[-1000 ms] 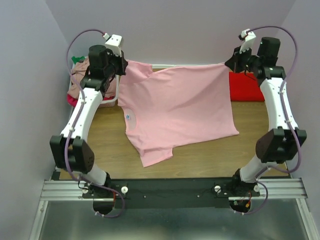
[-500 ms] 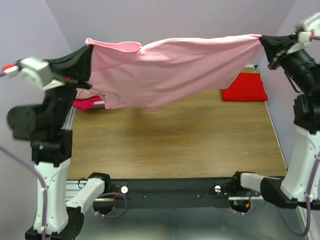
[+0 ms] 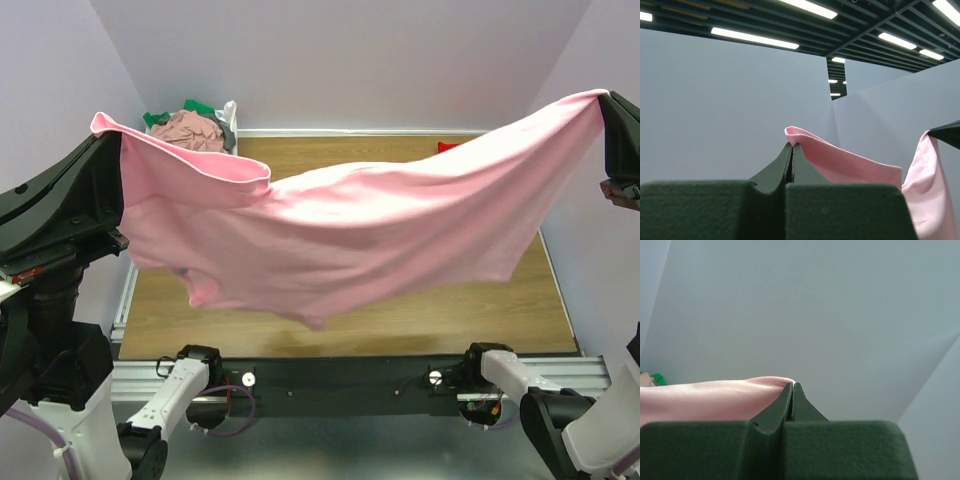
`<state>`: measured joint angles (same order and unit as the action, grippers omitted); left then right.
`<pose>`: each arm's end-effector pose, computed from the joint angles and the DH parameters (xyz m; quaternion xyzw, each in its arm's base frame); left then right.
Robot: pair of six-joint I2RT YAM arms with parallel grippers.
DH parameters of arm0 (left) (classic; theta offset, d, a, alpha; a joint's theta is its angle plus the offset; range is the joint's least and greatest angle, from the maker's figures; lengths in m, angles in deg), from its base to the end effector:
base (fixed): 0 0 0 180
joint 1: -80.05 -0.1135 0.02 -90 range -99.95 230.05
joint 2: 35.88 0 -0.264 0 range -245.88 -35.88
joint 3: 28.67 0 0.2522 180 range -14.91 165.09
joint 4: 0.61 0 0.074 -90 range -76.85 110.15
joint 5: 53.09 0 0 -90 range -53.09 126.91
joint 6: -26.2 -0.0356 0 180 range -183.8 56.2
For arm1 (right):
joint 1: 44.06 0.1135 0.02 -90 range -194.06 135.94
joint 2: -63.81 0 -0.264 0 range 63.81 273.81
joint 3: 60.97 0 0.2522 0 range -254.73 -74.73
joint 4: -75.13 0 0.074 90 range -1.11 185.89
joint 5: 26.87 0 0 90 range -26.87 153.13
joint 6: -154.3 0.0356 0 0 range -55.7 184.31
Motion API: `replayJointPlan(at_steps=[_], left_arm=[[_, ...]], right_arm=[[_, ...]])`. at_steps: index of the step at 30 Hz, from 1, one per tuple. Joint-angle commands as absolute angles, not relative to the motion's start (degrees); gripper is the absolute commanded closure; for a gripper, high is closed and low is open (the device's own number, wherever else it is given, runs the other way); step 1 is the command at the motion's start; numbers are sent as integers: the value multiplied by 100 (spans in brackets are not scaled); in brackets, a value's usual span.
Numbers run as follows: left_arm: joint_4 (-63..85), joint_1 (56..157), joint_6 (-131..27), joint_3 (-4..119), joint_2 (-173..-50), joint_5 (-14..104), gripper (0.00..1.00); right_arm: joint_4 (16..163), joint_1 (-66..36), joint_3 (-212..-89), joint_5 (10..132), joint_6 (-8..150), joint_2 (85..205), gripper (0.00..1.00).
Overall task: Fold and stack the t-shirts
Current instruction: Flatten the tshirt out
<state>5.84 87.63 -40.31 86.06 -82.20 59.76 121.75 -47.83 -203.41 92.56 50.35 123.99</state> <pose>-0.0210 -0.0112 0.6332 0.1575 0.2618 -0.3009 0.9034 0.0092 0.0169 0.6536 -0.2643 0.4200 -0.0179 0.8680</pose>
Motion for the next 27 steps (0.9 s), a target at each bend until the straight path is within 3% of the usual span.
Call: replayJointPlan(at_steps=[1,9,16,20,21,27], left_arm=[[515,8779,-3883,8145,-8158,5976,100],[-99,8779,-3946,5711,-8228,5299,100],[-1363,8779,-3840,3521,-9647,4535,100],[-1682,8770,-3760,3738,-11450,4350,100],[-1691,8770,-3778,3895,-11863,4350,100],[-1393,8700,-3655,5346,-14115,4482,100]], right_arm=[[12387,-4810,-19789,8897,5130,12349,100],[12256,-4810,-17303,8923,4972,12155,100],[10880,-4810,-14543,9547,4936,12865,99],[9682,-4810,-13802,9934,5129,14200,99],[9306,-4810,-13862,9960,5234,15012,99],[9117,-4801,-15249,10127,5665,17619,99]])
